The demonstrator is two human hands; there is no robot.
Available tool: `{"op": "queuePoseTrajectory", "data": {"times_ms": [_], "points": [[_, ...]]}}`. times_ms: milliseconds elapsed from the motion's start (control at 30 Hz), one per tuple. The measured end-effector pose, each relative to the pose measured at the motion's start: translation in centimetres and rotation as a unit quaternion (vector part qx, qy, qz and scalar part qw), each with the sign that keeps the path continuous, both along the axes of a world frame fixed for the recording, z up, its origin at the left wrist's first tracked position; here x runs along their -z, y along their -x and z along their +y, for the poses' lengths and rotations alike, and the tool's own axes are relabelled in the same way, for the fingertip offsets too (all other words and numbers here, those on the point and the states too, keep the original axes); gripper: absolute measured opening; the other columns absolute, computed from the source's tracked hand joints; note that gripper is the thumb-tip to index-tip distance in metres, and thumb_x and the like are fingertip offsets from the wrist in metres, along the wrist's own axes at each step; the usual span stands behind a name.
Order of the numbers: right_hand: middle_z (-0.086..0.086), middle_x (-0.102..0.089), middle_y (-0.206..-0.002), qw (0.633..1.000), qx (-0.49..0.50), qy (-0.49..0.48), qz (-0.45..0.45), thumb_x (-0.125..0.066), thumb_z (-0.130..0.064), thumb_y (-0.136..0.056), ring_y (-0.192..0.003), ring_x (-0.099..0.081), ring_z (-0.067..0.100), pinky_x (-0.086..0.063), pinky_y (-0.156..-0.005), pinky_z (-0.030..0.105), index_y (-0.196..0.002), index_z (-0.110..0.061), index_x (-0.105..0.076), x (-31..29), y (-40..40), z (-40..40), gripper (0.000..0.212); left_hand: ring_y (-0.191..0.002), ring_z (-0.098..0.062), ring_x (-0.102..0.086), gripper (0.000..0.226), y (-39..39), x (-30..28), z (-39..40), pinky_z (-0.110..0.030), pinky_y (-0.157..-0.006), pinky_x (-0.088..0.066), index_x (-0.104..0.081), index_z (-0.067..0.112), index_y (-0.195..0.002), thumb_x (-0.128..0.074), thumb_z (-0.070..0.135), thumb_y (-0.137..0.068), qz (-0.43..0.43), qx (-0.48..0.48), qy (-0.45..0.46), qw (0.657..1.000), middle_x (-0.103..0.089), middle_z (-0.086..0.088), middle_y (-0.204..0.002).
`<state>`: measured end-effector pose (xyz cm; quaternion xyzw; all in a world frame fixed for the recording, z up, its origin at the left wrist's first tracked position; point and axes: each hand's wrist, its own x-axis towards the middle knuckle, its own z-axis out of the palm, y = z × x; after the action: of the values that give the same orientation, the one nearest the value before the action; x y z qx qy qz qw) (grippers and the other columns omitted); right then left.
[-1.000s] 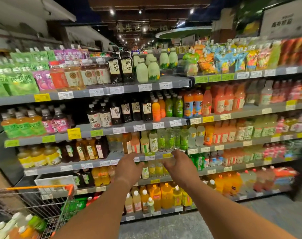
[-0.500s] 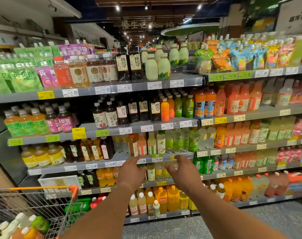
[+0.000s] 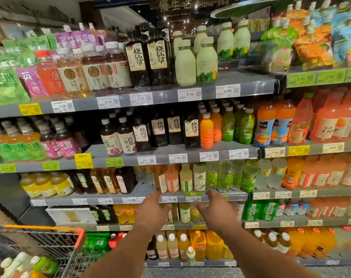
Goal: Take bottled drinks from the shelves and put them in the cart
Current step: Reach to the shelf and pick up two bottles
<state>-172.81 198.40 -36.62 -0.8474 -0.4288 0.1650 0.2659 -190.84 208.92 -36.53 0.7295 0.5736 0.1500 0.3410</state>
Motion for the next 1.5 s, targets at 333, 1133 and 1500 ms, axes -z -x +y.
{"op": "queuePoseTrajectory", "data": {"times_ms": [333,1133,1500], "points": [[0.006,-0.05,-0.144,0.995,-0.033,0.011,0.095,-0.061,-0.052,-0.087,-0.118,-0.059,0.028,-0.048,-0.097,0.038,-0.143,-0.016,-0.043,3.2,-3.4,12.1,0.069,-0.117,-0.024,-0.058,0.056,-7.2,2.6,10.3,-0.037,-0.096,-0.052,-0.049,0.025,-0.139,-0.069,0.039,-0.088,-0.017,0.002,0.005,1.0,-0.053,0.001,-0.137],[-0.001,-0.067,-0.092,0.99,0.059,-0.07,0.111,-0.075,-0.03,-0.08,-0.081,-0.064,0.021,-0.052,-0.071,0.034,-0.094,-0.025,-0.062,8.9,-5.0,22.7,0.021,-0.093,-0.021,-0.065,0.023,-12.2,10.5,19.7,-0.032,-0.084,-0.051,-0.071,0.021,-0.097,-0.074,0.036,-0.081,-0.07,-0.023,0.006,0.997,-0.07,0.003,-0.099],[-0.016,-0.057,-0.076,0.988,-0.016,-0.125,0.087,-0.07,-0.027,-0.081,-0.073,-0.055,0.014,-0.041,-0.065,0.028,-0.094,-0.041,-0.049,6.4,-3.3,18.3,0.028,-0.089,-0.01,-0.064,0.03,-9.3,6.9,14.5,-0.033,-0.08,-0.054,-0.061,0.048,-0.086,-0.072,0.022,-0.079,-0.201,-0.061,0.02,0.978,-0.069,0.017,-0.089]]}}
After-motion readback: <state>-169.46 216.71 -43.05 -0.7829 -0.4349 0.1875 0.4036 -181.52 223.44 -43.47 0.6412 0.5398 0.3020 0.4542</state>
